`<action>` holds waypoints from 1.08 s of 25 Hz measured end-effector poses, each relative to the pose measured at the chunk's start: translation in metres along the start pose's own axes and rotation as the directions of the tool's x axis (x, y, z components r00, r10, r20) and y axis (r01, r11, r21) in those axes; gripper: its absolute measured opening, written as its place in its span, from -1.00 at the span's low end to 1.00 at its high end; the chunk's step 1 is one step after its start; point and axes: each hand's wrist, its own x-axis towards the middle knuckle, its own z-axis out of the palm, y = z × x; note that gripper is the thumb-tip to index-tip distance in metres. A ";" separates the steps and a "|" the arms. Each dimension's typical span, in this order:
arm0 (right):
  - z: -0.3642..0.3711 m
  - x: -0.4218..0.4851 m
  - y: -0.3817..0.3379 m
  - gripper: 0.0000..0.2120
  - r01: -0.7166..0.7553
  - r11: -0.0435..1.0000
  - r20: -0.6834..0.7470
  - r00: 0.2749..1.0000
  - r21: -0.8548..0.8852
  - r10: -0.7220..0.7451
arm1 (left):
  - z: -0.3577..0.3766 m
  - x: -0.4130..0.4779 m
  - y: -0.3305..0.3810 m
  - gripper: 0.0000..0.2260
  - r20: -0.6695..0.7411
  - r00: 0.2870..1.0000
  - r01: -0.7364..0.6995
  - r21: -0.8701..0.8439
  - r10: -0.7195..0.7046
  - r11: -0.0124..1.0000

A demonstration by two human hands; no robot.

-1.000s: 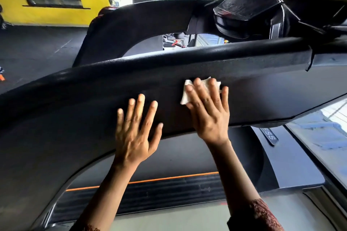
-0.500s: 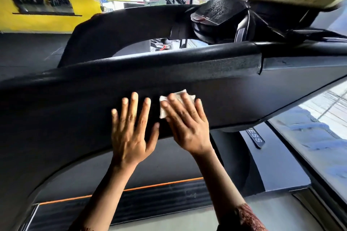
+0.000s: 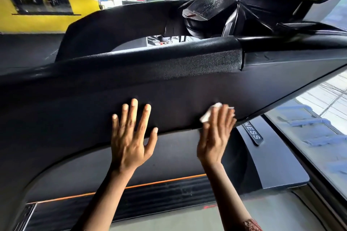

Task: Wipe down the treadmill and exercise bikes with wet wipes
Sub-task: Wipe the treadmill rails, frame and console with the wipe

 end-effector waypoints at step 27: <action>0.055 -0.048 -0.087 -0.56 0.380 0.918 0.157 0.919 -0.112 -0.362 | -0.045 -0.063 -0.095 -0.41 0.081 0.991 0.095 0.129 -0.106 0.987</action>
